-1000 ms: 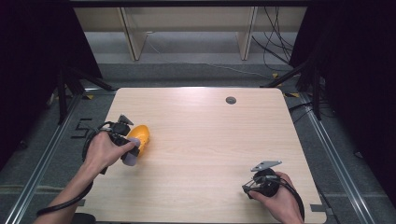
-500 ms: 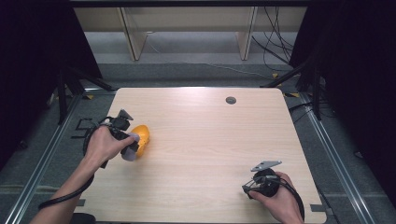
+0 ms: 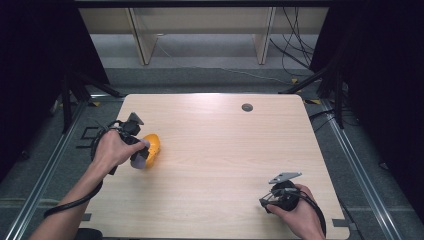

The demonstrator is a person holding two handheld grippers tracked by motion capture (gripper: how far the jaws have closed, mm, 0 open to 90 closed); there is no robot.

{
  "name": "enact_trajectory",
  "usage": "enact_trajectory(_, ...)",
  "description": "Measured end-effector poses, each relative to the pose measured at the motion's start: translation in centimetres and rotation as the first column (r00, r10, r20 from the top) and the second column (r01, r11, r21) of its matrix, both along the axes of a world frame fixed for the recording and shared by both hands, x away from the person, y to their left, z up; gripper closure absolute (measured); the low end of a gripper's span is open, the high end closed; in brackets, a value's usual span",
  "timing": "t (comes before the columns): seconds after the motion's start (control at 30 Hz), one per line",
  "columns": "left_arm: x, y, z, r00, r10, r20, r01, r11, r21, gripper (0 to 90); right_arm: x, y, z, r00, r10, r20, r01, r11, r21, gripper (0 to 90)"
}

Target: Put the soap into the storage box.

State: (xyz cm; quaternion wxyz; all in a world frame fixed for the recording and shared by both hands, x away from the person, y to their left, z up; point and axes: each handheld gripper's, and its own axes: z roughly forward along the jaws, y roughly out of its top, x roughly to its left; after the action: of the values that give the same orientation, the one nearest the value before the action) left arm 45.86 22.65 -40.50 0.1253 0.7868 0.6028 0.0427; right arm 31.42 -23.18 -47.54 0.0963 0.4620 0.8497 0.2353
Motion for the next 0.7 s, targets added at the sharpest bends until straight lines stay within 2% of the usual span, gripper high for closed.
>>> enact_trajectory(0.07, 0.3, 0.2, 0.2, 0.9988, -0.048, 0.005, 0.048, 0.9986, 0.024, 48.7, 0.0, 0.1, 0.0, 1.0000, -0.009, 0.000, 0.009, 1.000, 0.006, 42.8)
enact_trajectory(0.1, 0.2, -0.1, 0.2, 1.0000, 0.003, -0.001, -0.003, 1.0000, 0.002, 48.7, 0.0, 0.0, 0.0, 1.0000, 0.002, 0.001, -0.002, 1.000, 0.000, 42.8)
enact_trajectory(0.17, 0.5, 0.2, 0.4, 0.9989, -0.047, 0.000, 0.047, 0.9986, 0.025, 48.7, 0.0, 0.0, 0.0, 1.0000, -0.001, 0.000, 0.001, 1.000, 0.000, 42.8)
enact_trajectory(0.2, 0.4, -0.1, 0.4, 1.0000, -0.004, 0.001, 0.004, 1.0000, 0.008, 48.7, 0.0, 0.0, 0.0, 1.0000, -0.001, 0.000, 0.001, 1.000, 0.000, 42.8)
enact_trajectory(0.27, 0.6, -0.1, 0.5, 1.0000, 0.000, -0.006, 0.000, 1.0000, 0.004, 48.7, 0.0, 0.0, 0.0, 1.0000, 0.003, 0.000, -0.003, 1.000, -0.002, 42.8)
enact_trajectory(0.33, 1.0, 0.1, 0.6, 0.9990, -0.045, 0.002, 0.045, 0.9987, 0.023, 48.7, 0.0, 0.0, 0.0, 1.0000, 0.004, -0.001, -0.004, 1.000, -0.003, 42.8)
enact_trajectory(0.37, 1.0, -0.2, 0.5, 1.0000, 0.001, -0.007, -0.001, 1.0000, 0.008, 48.7, 0.0, 0.0, 0.0, 1.0000, 0.004, -0.002, -0.004, 1.000, -0.003, 42.8)
enact_trajectory(0.4, 1.2, -0.1, 0.5, 0.9997, -0.022, -0.010, 0.023, 0.9995, 0.020, 48.7, 0.0, 0.1, 0.0, 0.9998, -0.003, -0.017, 0.003, 1.000, 0.005, 42.8)
enact_trajectory(0.43, 1.4, -0.1, 0.5, 0.9998, -0.021, -0.008, 0.021, 0.9997, 0.015, 48.7, 0.0, 0.1, 0.0, 0.9998, -0.002, -0.017, 0.002, 1.000, 0.005, 42.8)
enact_trajectory(0.47, 1.4, -0.3, 0.4, 0.9999, 0.001, -0.011, -0.001, 1.0000, 0.006, 48.7, 0.0, 0.1, 0.0, 0.9999, -0.002, -0.016, 0.002, 1.000, 0.005, 42.8)
enact_trajectory(0.5, 1.7, -0.2, 0.4, 0.9998, -0.018, -0.011, 0.018, 0.9997, 0.018, 48.7, 0.0, 0.0, 0.0, 0.9999, -0.001, -0.015, 0.001, 1.000, 0.004, 42.8)
enact_trajectory(0.63, 2.2, -0.3, 0.1, 0.9998, 0.003, -0.019, -0.002, 0.9998, 0.019, 48.7, 0.0, 0.0, -0.1, 0.9999, 0.002, -0.014, -0.001, 1.000, 0.003, 42.8)
enact_trajectory(0.7, 2.6, -0.1, 0.0, 0.9996, -0.024, -0.018, 0.024, 0.9990, 0.036, 48.7, 0.0, 0.1, -0.1, 0.9999, -0.006, -0.013, 0.006, 1.000, 0.010, 42.8)
